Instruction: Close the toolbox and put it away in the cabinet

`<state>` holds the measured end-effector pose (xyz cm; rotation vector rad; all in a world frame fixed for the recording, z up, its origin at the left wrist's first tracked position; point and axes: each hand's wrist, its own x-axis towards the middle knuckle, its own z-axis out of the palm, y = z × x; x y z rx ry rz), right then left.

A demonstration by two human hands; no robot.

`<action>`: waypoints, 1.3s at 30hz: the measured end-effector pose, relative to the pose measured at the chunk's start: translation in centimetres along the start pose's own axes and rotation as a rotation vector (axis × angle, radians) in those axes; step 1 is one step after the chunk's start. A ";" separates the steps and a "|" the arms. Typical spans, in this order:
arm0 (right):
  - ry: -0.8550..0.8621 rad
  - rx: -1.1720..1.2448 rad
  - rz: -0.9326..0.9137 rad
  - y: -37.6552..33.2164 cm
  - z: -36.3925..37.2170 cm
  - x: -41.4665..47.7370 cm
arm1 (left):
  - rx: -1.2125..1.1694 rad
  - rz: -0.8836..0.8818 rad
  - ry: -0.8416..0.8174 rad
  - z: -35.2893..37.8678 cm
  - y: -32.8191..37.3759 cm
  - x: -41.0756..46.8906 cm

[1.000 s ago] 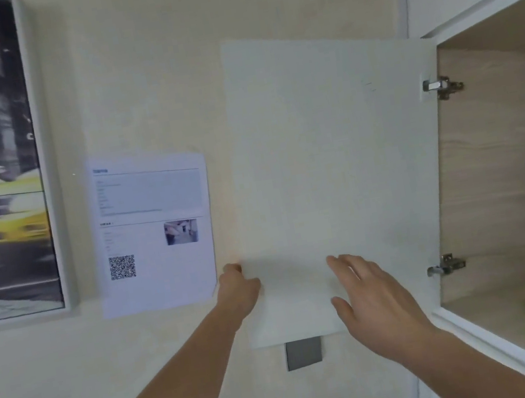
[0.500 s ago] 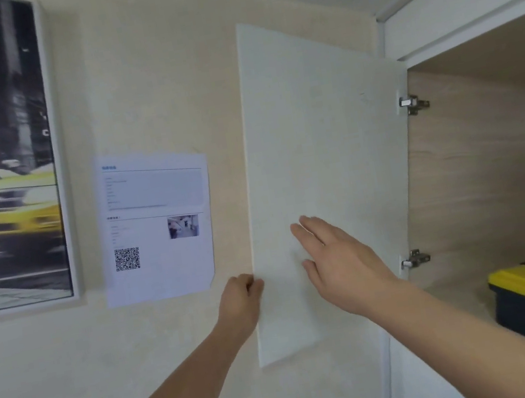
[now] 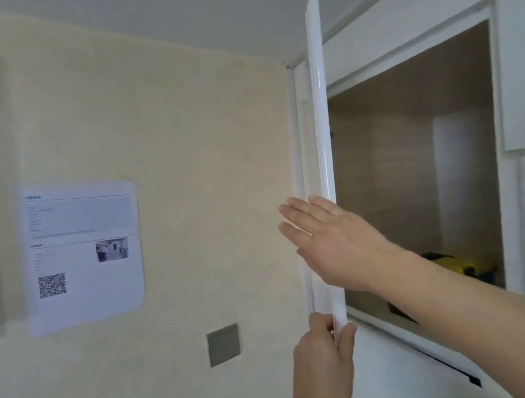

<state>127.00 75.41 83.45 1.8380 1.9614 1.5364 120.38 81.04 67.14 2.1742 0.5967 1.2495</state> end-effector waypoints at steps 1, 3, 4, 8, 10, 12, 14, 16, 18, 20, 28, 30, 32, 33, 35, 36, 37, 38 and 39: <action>-0.034 -0.058 0.008 1.1 0.0 -1.4 | -0.019 -0.014 -0.014 1.4 1.1 -0.1; -0.099 -0.131 0.015 3.3 0.2 -4.0 | -0.049 -0.053 -0.054 3.8 3.1 -0.4; -0.130 -0.144 0.014 4.4 0.4 -5.3 | -0.069 -0.077 -0.092 5.0 3.9 -0.5; -0.243 -0.211 0.021 8.5 1.3 -10.0 | -0.142 -0.160 -0.346 10.0 6.8 -1.4; -0.306 -0.237 0.029 10.0 2.1 -11.7 | -0.161 -0.147 -0.438 11.9 8.0 -1.6; -0.355 -0.247 0.045 11.6 3.0 -13.0 | -0.173 -0.113 -0.503 13.6 8.9 -1.5; -0.401 -0.253 0.068 13.2 3.7 -14.1 | -0.172 -0.076 -0.557 15.0 9.6 -1.0; -0.460 -0.248 0.084 14.8 4.1 -14.8 | -0.197 -0.050 -0.573 16.5 10.3 -0.4; -0.510 -0.240 0.101 16.2 4.4 -15.4 | -0.224 -0.035 -0.573 18.0 10.9 0.2; -0.555 -0.237 0.120 17.2 4.9 -15.8 | -0.151 -0.015 -0.626 19.3 11.2 0.8; -0.603 -0.229 0.152 19.1 5.8 -16.7 | -0.174 -0.023 -0.680 22.5 11.1 1.9; -0.604 -0.224 0.148 19.3 5.9 -16.7 | -0.154 -0.028 -0.674 23.1 11.2 1.9; -0.598 -0.228 0.140 19.4 6.0 -16.9 | -0.139 -0.027 -0.671 23.3 11.5 1.8; -0.603 -0.236 0.139 19.4 5.9 -16.8 | -0.135 -0.033 -0.676 23.4 11.6 1.8; -0.616 -0.250 0.156 19.3 5.9 -16.6 | -0.157 -0.052 -0.691 22.9 11.7 2.0; -0.617 -0.237 0.168 19.1 5.9 -16.4 | -0.140 -0.059 -0.704 22.3 11.5 2.2; -0.601 -0.212 0.174 19.0 5.9 -16.2 | -0.144 -0.064 -0.722 21.9 11.3 2.5; -0.599 -0.192 0.204 18.9 5.7 -16.4 | -0.147 -0.061 -0.711 21.1 11.3 2.6; -0.561 -0.149 0.193 18.7 5.8 -16.4 | -0.149 -0.070 -0.713 20.2 11.4 2.6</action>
